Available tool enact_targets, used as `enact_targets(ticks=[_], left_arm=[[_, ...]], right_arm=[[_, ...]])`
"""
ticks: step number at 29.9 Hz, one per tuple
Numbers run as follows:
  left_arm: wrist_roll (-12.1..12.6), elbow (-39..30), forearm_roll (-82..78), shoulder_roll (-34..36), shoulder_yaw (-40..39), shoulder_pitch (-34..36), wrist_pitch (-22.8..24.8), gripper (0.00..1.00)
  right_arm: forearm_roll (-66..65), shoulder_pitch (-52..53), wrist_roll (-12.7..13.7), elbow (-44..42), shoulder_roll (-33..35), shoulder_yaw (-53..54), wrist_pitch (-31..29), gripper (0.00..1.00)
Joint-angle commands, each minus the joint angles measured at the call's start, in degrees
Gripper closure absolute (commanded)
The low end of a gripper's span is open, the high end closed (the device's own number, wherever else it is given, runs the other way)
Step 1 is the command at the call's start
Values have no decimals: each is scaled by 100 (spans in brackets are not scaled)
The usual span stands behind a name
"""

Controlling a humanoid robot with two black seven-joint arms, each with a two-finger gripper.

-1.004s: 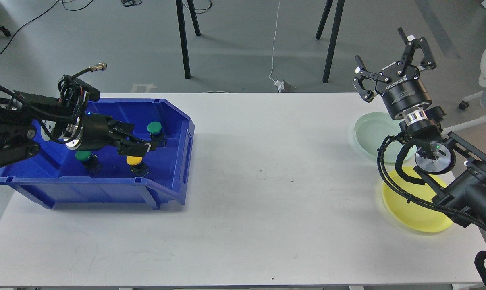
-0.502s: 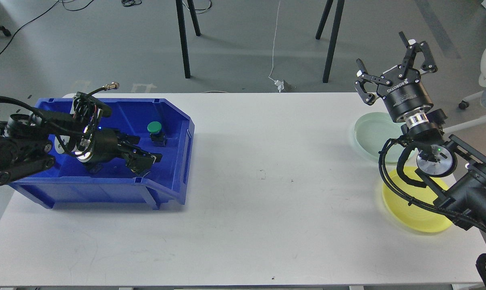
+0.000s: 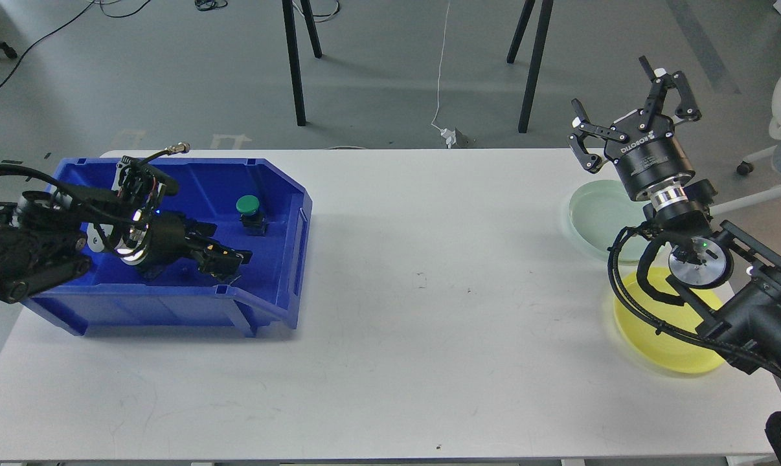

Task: Pass button and place on color plate
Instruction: 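Lower the left gripper into the bin and grasp the yellow button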

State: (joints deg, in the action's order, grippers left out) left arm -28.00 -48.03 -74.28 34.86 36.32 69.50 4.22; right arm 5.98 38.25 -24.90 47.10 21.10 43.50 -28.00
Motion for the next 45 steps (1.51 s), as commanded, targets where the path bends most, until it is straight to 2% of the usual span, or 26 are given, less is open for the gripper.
enact_targets(ticks=[1,9,14,17,27,41,45], left_arm=[[0,13,1,-14,-2,-33,0,6],[0,22,1,-14,7,-50,18,14],[0,30,1,-6,7,-50,18,30],[0,48,1,-6,16,-50,26,35],[0,74,1,3,24,-50,35,39],[0,312,-8,-6,24,-217,44,39],[0,312,-8,-6,24,-217,53,48]], right_arm=[[0,-11,3,1,-1,0,0,1],[0,-19,-6,1,-1,0,0,1],[0,-37,-6,1,-1,0,0,1],[0,-46,-6,1,-1,0,0,1],[0,-55,-6,10,-1,9,0,1],[0,-63,-6,10,-1,9,0,1],[0,-63,-6,10,-1,9,0,1]])
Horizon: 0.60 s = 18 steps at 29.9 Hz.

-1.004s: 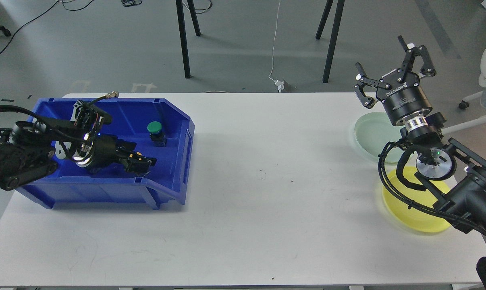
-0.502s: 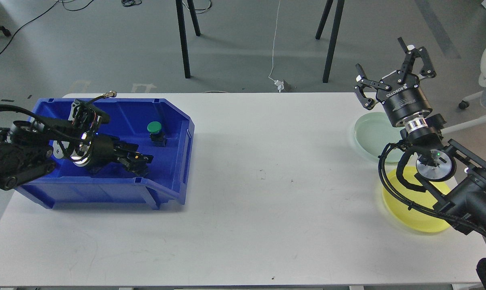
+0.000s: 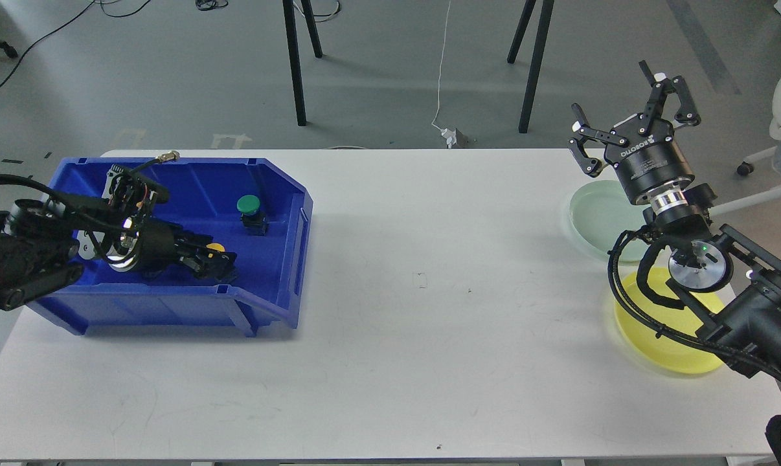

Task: Pass button and place on color plate
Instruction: 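Lower the left gripper into the bin and grasp the yellow button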

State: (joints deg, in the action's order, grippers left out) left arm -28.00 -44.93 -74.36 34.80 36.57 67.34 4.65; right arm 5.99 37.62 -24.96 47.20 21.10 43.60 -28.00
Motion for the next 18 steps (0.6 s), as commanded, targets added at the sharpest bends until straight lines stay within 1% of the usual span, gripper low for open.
enact_targets(ticks=[1,2,5,9,10,15,18], left_arm=[[0,2,1,0,0,-2,10,52],[0,2,1,0,0,7,10,60],[0,-16,-8,0,-1,7,10,63],[0,-7,-26,0,-1,25,10,78],[0,-7,-26,0,-9,25,1,80],[0,-24,-26,35,-53,95,1,84],[0,-95,1,131,-106,358,18,85]], right_arm=[[-2,0,0,-1,0,0,0,1],[-2,0,0,-1,0,0,0,1],[-2,-35,0,-1,0,0,0,1],[-2,-44,0,-1,0,0,0,1],[-2,-44,0,-1,0,0,0,1],[-2,-53,0,-1,0,8,0,1],[-2,-53,0,-1,0,8,0,1]])
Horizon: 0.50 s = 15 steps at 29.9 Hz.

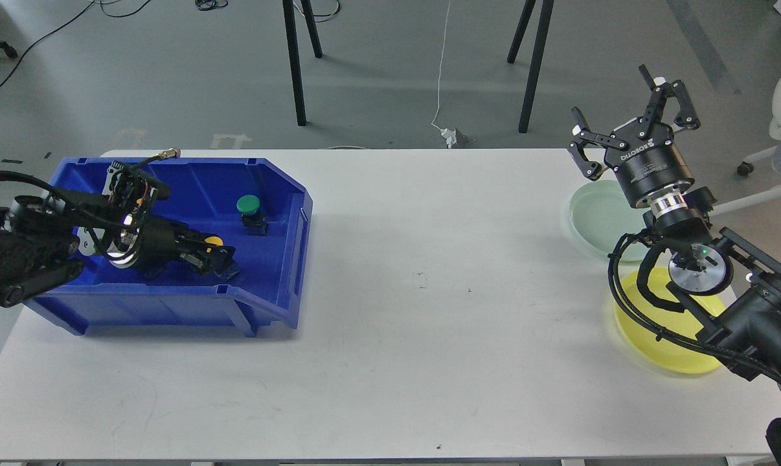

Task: Pass button and place on color plate
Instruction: 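Lower the left gripper into the bin and grasp the yellow button, then lift the yellow button and carry it toward the right gripper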

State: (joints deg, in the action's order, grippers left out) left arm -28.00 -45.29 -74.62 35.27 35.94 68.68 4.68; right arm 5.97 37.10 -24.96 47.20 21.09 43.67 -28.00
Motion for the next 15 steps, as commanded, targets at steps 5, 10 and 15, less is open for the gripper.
enact_targets(ticks=[5,10,15], left_arm=[[0,-699,79,699,-525,742,181,85],[0,-1763,87,1481,-1580,1059,858,85],[0,-2256,656,1772,-2591,1033,1298,85]], right_arm=[[0,-1,0,-1,0,1,0,1],[0,-1,0,8,0,10,0,1],[-87,69,132,735,52,-122,0,1]])
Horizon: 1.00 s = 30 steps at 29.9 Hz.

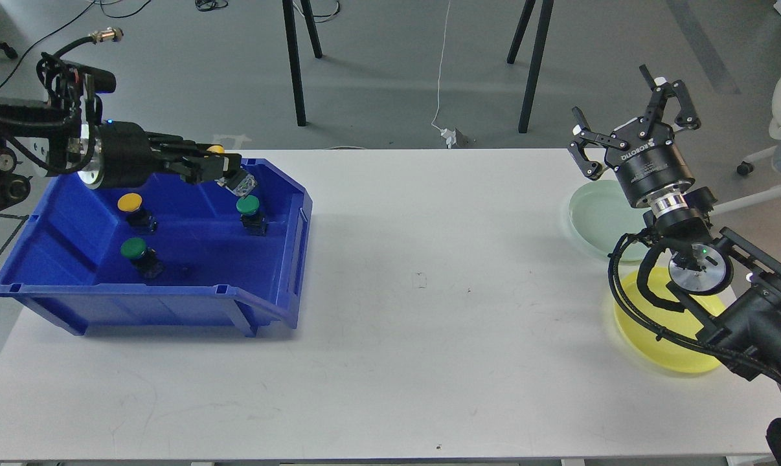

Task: Pass button and place on color plate
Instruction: 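Lift the yellow button and carry it toward the right gripper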

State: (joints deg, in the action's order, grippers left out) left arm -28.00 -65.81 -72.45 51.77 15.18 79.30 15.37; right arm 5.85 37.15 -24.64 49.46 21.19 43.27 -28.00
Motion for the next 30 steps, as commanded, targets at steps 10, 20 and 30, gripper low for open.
enact_targets(ticks=[10,20,30], left_arm=[[0,-871,2630,-87,-1122,-81,-420,84],[0,-741,4106,-1816,-1587,-1300,-1580,83],[0,60,3879,-3182,-2898,-2806,-1765,82]], right_arm=[[-1358,1117,328,698,-465,-1240,0,1],[-1446,855,-336,644,-318,-1620,0,1],[-2130,626,-336,697,501,-1594,0,6]])
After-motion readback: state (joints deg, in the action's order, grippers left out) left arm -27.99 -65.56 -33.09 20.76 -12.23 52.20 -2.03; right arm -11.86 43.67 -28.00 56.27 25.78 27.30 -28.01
